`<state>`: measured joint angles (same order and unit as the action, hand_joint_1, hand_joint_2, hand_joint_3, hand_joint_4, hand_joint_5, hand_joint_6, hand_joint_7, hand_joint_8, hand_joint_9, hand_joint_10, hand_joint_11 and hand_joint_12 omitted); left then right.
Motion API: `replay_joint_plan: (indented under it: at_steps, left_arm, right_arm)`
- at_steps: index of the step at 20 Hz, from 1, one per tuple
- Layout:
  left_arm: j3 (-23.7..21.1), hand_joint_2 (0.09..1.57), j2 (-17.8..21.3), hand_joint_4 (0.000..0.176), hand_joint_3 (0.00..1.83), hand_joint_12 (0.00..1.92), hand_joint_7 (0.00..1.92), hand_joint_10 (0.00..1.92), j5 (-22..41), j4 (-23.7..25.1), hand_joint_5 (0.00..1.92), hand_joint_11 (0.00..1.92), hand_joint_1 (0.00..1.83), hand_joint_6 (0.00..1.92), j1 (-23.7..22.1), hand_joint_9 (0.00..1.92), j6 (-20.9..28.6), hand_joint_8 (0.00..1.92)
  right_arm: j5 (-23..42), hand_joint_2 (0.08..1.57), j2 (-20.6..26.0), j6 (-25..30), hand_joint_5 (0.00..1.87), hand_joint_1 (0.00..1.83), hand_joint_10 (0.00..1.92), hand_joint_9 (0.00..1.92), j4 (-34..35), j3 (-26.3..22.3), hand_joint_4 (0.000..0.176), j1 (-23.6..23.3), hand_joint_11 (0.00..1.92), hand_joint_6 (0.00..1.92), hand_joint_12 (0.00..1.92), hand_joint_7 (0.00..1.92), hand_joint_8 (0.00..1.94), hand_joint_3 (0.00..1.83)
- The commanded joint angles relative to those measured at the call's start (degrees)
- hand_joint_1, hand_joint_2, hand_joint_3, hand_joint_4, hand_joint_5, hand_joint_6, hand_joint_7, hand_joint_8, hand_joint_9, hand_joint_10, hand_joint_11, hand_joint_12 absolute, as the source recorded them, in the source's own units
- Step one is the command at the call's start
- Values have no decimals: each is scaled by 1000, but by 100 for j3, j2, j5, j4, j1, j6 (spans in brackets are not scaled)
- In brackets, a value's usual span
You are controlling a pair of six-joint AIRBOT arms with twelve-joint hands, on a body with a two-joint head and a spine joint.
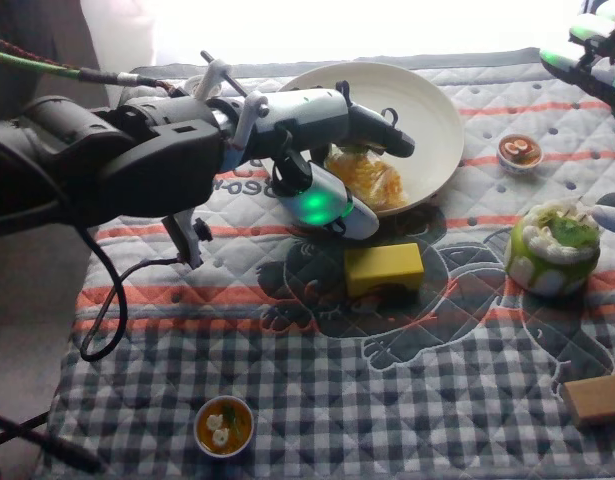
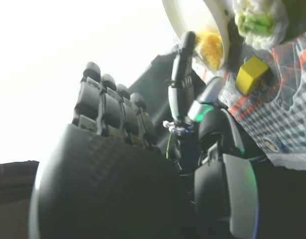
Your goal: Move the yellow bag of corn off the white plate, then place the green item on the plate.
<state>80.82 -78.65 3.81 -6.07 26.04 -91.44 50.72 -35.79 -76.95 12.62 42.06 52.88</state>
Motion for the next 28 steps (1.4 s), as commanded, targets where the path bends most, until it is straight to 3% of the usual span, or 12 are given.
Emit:
replay_joint_plan:
  at_steps: [1,2,4,5,7,10,14,15,19,22,23,28]
  left_arm:
    - [67,1067,-24,92,12,1818,423,1123,432,-78,472,0,1070,22,-69,2,5,21]
    - [109,1100,-43,63,19,1793,444,1185,425,-130,510,0,1064,37,-69,0,5,32]
    - [116,1094,-38,60,12,1781,467,1298,428,-168,592,69,1070,152,-70,72,5,236]
    - [123,1138,-38,35,7,1861,210,1508,432,-171,425,62,1073,696,-74,39,5,951]
    - [148,1166,-46,24,6,1909,98,1644,440,-209,312,58,1076,1068,-80,16,5,1321]
    - [166,1159,-53,1,1,1913,65,1682,467,-277,252,106,1119,1349,-80,30,5,1498]
    - [163,1126,-22,0,0,1921,181,1718,540,-363,295,377,1168,1352,-109,264,5,1510]
    - [158,1256,-4,0,9,1921,222,1735,576,-406,565,419,1081,1469,-112,298,5,1540]
    - [155,1278,39,0,0,1921,725,1794,647,-506,658,740,1148,1370,-137,644,14,1577]
    - [-45,1234,208,0,0,1921,806,1920,864,-510,756,1116,1111,1387,-170,964,22,1918]
    - [-186,1203,332,0,10,1921,852,1885,985,-508,759,1046,1197,1244,-189,929,29,1542]
    - [-1046,1251,1100,0,24,1921,772,1875,1775,70,653,856,1152,1417,-221,744,478,1497]
  right_arm:
    - [733,1290,6,-31,0,441,0,0,-30,22,27,-64,0,0,197,0,0,2]
    - [732,1303,6,-31,0,406,0,0,-30,21,13,-62,0,0,187,0,0,6]
    - [732,1316,5,-22,0,360,0,0,-29,21,4,-53,0,0,121,0,0,4]
    - [732,1322,5,-15,0,364,1,2,-25,23,0,-48,0,0,100,0,0,3]
    - [732,1321,5,-14,0,386,0,0,-22,23,0,-47,0,0,37,0,0,1]
    - [732,1324,5,-14,0,425,0,0,-16,23,0,-45,0,0,29,0,0,1]
    - [733,1329,-1,-12,0,428,0,0,-15,22,0,-43,6,0,4,0,0,1]
    - [733,1326,-1,-9,0,441,0,0,-15,22,0,-43,4,0,3,0,0,0]
    - [733,1325,-2,0,0,541,0,0,-15,23,0,-43,17,0,16,0,0,0]
    - [733,1323,-3,11,5,531,1,3,-14,21,0,-41,5,2,122,0,1,1]
    - [733,1325,-3,22,13,531,1,4,-14,21,0,-41,0,4,219,2,1,1]
    - [733,1345,-3,46,0,453,0,0,7,16,0,-23,0,0,231,0,0,0]
